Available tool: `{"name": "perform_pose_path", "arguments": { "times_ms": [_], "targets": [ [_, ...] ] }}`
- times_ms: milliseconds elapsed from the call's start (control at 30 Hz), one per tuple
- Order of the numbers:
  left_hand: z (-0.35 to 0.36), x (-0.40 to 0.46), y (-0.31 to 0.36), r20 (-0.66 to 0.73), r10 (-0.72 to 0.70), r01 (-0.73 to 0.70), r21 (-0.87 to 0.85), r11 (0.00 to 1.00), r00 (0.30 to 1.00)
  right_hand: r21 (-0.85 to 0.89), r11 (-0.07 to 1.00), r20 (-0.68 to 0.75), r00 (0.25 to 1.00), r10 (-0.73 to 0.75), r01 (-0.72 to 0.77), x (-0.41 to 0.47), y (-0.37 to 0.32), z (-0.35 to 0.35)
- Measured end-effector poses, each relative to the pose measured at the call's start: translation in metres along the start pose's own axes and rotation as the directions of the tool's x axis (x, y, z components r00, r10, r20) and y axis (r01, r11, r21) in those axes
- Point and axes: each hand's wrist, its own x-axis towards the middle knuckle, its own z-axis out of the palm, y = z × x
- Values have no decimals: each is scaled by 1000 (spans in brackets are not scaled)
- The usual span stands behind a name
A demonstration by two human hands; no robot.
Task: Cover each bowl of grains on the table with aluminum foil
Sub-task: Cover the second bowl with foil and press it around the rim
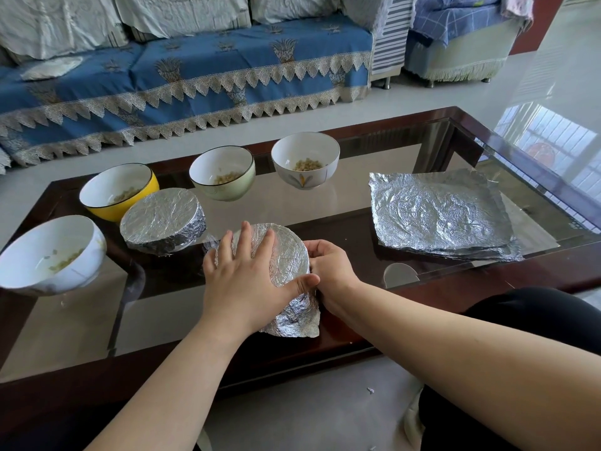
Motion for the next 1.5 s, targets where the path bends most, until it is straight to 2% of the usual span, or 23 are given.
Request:
{"name": "perform_pose_path", "arguments": {
  "times_ms": [200,400,500,767,900,1033,1167,1267,1500],
  "targets": [
    [0,0,0,3,4,-4,10,1000,1000,-99,995,29,999,-15,17,-2,-6,-3],
    [-2,-3,1,21,-20,20,12,1000,1000,-44,999,210,978,15,-6,-10,-18,-16],
    [-3,-2,5,19,-61,61,-15,998,998,-93,996,218,976,9,12,-9,-13,-14],
    [-22,-2,-1,136,-65,77,-89,993,989,-334,898,290,938,-190,285,-7,-30,-13],
    [-32,-10,-9,157,-50,49,11,999,986,-464,838,241,951,-192,287,2,-36,-13],
    [-22,-8,-12,103,1,-15,130,991,995,-515,785,247,936,-249,345,5,-37,-17],
    [-11,1,-13,135,115,-118,15,993,984,-481,798,209,932,-297,362,2,-33,-20],
    [-8,2,-12,132,124,-124,-8,992,984,-420,844,178,942,-283,333,-6,-27,-23],
    [-8,0,-12,155,131,-133,4,991,979,-312,873,173,926,-334,374,-15,-6,-23]
  ]
}}
